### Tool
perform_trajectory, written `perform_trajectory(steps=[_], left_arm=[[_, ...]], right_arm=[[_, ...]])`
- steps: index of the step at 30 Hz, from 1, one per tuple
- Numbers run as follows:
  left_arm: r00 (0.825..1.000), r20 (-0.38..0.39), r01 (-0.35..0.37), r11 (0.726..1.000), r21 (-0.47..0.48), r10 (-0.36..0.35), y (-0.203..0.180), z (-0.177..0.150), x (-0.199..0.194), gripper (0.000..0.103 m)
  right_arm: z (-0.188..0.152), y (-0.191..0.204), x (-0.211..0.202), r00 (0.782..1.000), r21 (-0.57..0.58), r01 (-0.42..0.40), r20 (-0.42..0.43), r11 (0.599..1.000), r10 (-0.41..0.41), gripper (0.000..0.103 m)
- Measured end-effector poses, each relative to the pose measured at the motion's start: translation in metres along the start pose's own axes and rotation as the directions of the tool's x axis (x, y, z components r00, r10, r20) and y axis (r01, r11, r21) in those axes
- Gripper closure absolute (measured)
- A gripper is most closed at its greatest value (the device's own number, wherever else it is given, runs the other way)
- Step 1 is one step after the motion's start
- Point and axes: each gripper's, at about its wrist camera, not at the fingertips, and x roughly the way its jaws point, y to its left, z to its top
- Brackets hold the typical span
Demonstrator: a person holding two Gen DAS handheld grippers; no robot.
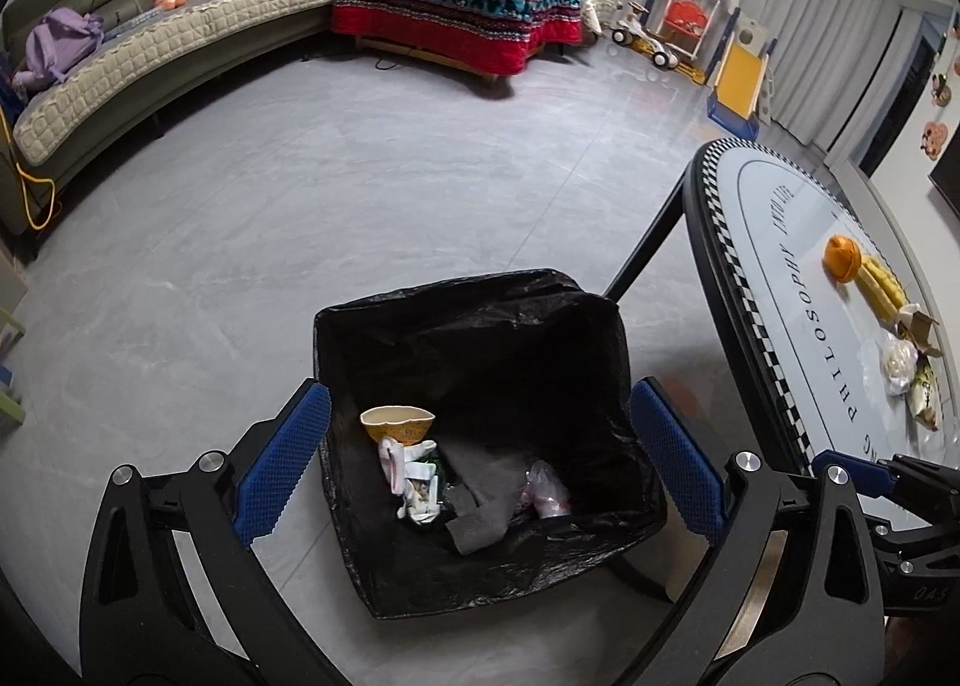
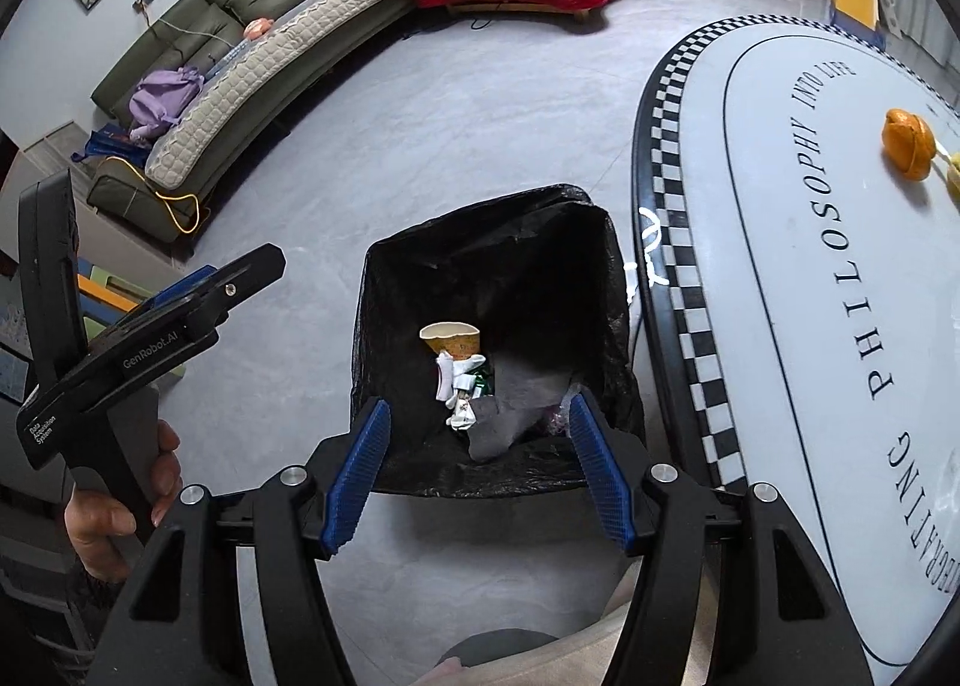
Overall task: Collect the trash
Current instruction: 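Carry sock and plastic bag to the black bin and release both, then move both grippers back over the table toward the orange and cardboard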
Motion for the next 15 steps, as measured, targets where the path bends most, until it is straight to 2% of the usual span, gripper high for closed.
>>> perform_trajectory(steps=[7, 15], left_arm=[[0.998, 0.002, 0.058, 0.997, 0.049, -0.058, -0.034, 0.006, -0.004, 0.006], [0.993, -0.014, 0.115, 0.984, 0.138, -0.115, -0.094, 0.015, -0.001, 0.006]], right_arm=[[-0.001, -0.022, -0.021, 0.999, 0.033, 0.002, 0.037, 0.999, -0.003, 0.040], [-0.002, -0.070, -0.056, 0.994, 0.086, 0.060, 0.084, 0.995, -0.067, 0.040]])
